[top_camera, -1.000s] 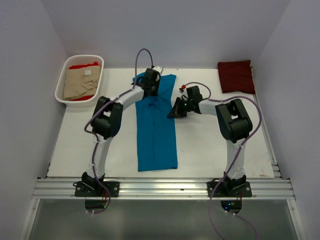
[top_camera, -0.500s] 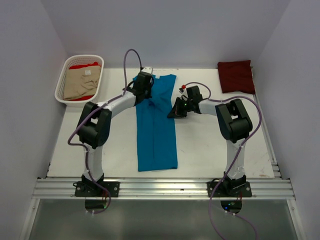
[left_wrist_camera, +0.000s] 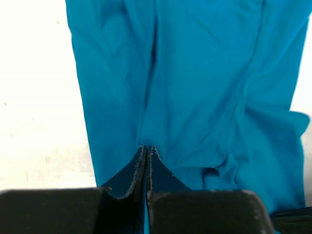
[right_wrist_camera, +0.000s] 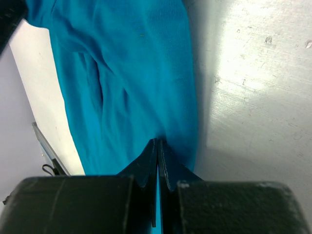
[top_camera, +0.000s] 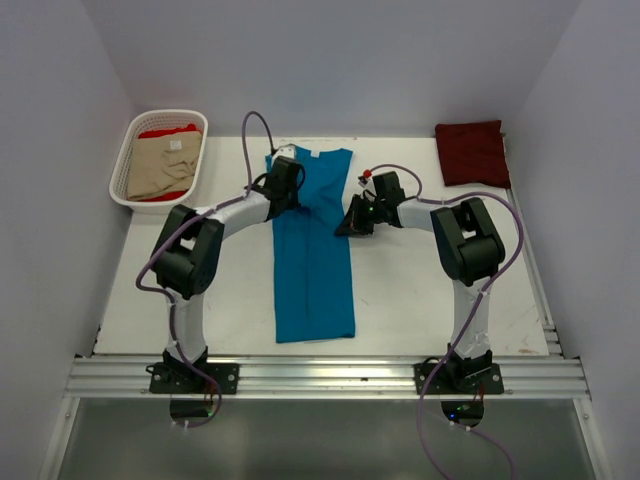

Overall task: Fold and stack the t-shirts
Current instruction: Fold the tshirt

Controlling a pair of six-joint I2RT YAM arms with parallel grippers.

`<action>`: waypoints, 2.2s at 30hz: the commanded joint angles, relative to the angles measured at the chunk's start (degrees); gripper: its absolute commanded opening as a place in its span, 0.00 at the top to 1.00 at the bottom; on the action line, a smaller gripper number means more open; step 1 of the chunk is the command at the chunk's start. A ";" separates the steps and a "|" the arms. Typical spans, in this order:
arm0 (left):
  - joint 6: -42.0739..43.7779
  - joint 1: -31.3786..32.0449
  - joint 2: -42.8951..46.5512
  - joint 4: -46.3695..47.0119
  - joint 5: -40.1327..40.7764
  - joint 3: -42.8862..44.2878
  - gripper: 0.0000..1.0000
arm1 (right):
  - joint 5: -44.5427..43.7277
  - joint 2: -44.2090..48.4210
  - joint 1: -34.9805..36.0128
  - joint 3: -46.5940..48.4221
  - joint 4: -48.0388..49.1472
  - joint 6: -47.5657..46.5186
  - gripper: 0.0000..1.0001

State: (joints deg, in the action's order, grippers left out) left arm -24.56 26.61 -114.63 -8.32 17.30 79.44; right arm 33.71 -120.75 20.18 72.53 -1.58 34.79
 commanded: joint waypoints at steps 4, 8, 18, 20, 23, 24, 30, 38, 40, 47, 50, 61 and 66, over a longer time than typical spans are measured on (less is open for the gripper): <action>-6.81 -0.60 2.92 3.13 1.51 -4.38 1.00 | -3.83 -3.27 0.12 -1.87 -2.19 -2.00 1.00; -8.05 -0.60 2.22 2.96 0.89 -4.29 1.00 | -3.83 -3.27 0.20 -1.87 -2.28 -2.09 1.00; -6.83 -0.68 14.16 14.45 -1.12 -12.46 0.00 | -2.87 -3.27 0.12 -1.52 -2.46 -2.70 1.00; -4.81 -0.68 17.59 16.92 -3.06 -13.43 0.00 | -1.99 -2.83 0.12 -1.52 -2.28 -3.23 0.97; -1.29 -0.77 17.87 16.50 -5.60 -11.42 0.00 | -0.32 0.33 0.20 -1.87 -1.06 -3.41 0.94; -0.15 -1.03 16.38 15.36 -7.87 -9.67 0.02 | 0.82 2.25 0.12 -1.61 -0.70 -3.50 0.92; -1.36 -6.56 5.24 14.92 -25.70 -4.49 1.00 | -4.17 0.18 0.03 12.17 -11.93 -4.11 1.00; -5.24 -16.23 -6.13 17.10 -40.94 -0.51 1.00 | -10.41 -11.26 -0.50 33.02 -21.44 -2.89 1.00; -5.67 -17.29 -7.36 17.80 -41.99 -0.43 1.00 | -11.30 -13.28 -0.50 34.95 -21.53 -2.18 1.00; -7.87 -19.40 -9.56 21.85 -45.34 -0.95 1.00 | -14.64 -20.83 -0.76 44.79 -23.98 -0.25 1.00; -7.88 -19.40 -11.40 21.59 -47.09 0.80 1.00 | -15.17 -25.93 -1.02 51.47 -27.05 0.19 1.00; -7.26 -19.84 -21.15 18.17 -50.78 11.69 1.00 | -22.99 -30.86 -2.34 58.26 -30.50 0.81 1.00; -5.85 -19.93 -23.97 15.17 -50.35 16.71 1.00 | -23.87 -25.18 -2.43 50.71 -29.01 -1.12 1.00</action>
State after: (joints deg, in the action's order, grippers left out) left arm -31.94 7.46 -136.46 9.45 -33.28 93.34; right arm 15.77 -148.66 18.65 128.49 -26.50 35.64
